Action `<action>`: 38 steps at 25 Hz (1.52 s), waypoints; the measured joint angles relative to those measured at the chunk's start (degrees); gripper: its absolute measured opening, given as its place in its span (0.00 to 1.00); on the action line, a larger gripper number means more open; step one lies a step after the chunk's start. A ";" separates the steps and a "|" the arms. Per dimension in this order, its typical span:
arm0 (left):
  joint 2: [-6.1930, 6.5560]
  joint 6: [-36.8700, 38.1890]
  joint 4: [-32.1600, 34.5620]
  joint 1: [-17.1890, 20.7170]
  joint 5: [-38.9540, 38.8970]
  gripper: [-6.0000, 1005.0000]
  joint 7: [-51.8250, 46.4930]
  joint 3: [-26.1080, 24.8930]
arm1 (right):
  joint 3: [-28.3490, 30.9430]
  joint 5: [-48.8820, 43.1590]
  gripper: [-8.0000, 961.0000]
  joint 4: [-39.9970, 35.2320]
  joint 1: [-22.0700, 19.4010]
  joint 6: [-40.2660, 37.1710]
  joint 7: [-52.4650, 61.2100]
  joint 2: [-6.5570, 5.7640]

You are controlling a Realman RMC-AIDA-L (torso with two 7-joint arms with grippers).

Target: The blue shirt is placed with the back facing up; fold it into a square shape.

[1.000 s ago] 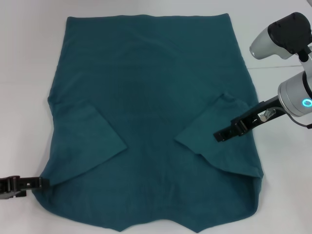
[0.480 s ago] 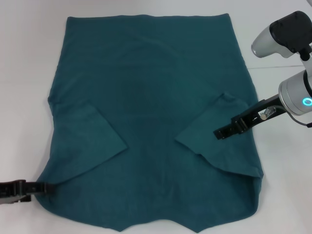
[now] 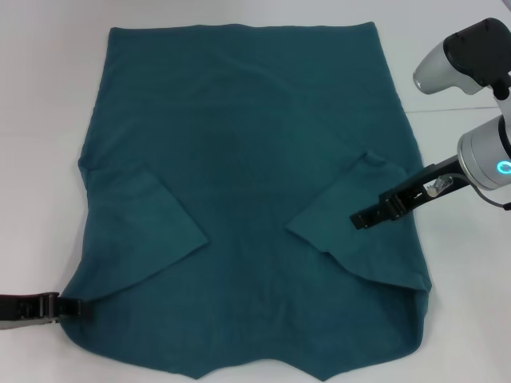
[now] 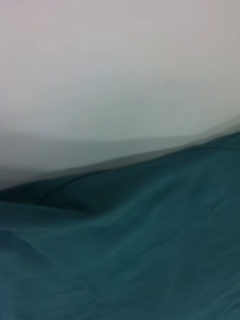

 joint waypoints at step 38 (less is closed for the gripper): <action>-0.17 0.65 0.01 -1.17 -0.08 0.04 1.37 1.35 | -9.15 -13.15 0.72 -11.33 -3.13 -19.19 23.11 0.44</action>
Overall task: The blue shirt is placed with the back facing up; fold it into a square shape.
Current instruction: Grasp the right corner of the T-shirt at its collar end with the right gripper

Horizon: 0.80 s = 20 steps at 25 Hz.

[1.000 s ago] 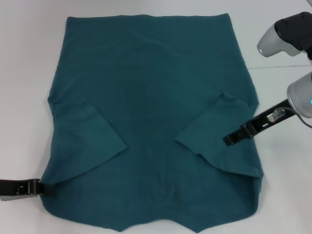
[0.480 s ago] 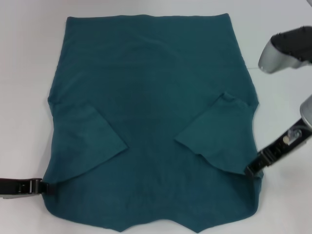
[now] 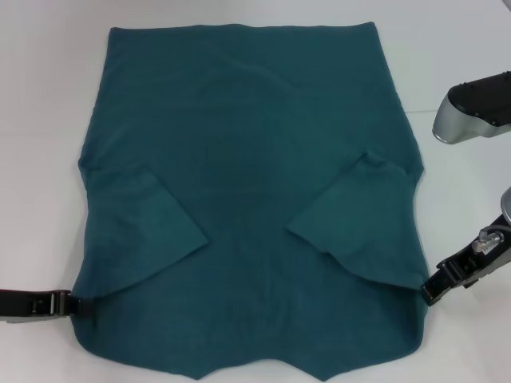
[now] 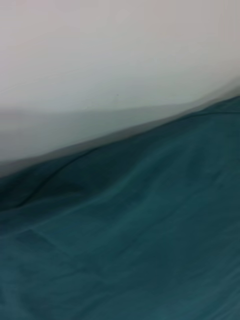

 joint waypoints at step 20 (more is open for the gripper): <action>-0.18 0.04 -0.09 -0.20 0.19 0.05 0.06 1.42 | -0.30 1.14 0.71 6.89 -0.36 6.71 2.21 0.25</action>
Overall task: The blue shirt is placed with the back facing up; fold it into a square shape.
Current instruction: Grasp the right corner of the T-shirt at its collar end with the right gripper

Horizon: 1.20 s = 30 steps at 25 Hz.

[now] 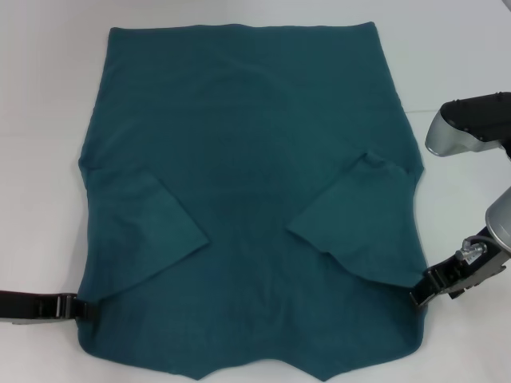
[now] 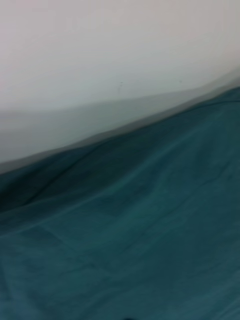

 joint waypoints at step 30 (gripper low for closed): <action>0.24 0.09 0.00 -0.34 0.12 0.06 -0.07 0.07 | -0.43 3.66 0.03 2.10 -1.91 1.07 -0.35 -0.45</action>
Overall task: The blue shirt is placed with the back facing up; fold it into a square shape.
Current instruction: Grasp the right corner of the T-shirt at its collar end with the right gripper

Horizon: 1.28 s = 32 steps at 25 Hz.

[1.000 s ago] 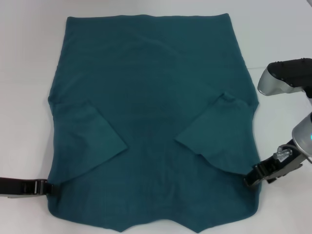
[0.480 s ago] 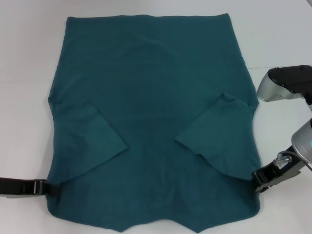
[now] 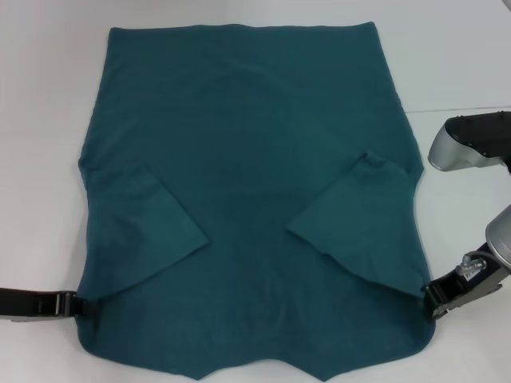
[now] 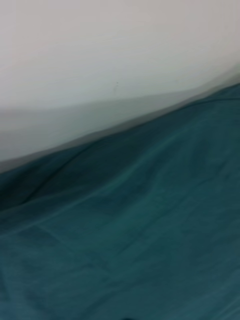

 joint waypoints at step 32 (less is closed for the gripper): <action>0.03 0.00 -0.54 -0.09 -0.04 0.07 0.08 0.01 | 0.12 -1.88 0.68 1.90 1.21 2.07 -0.26 0.14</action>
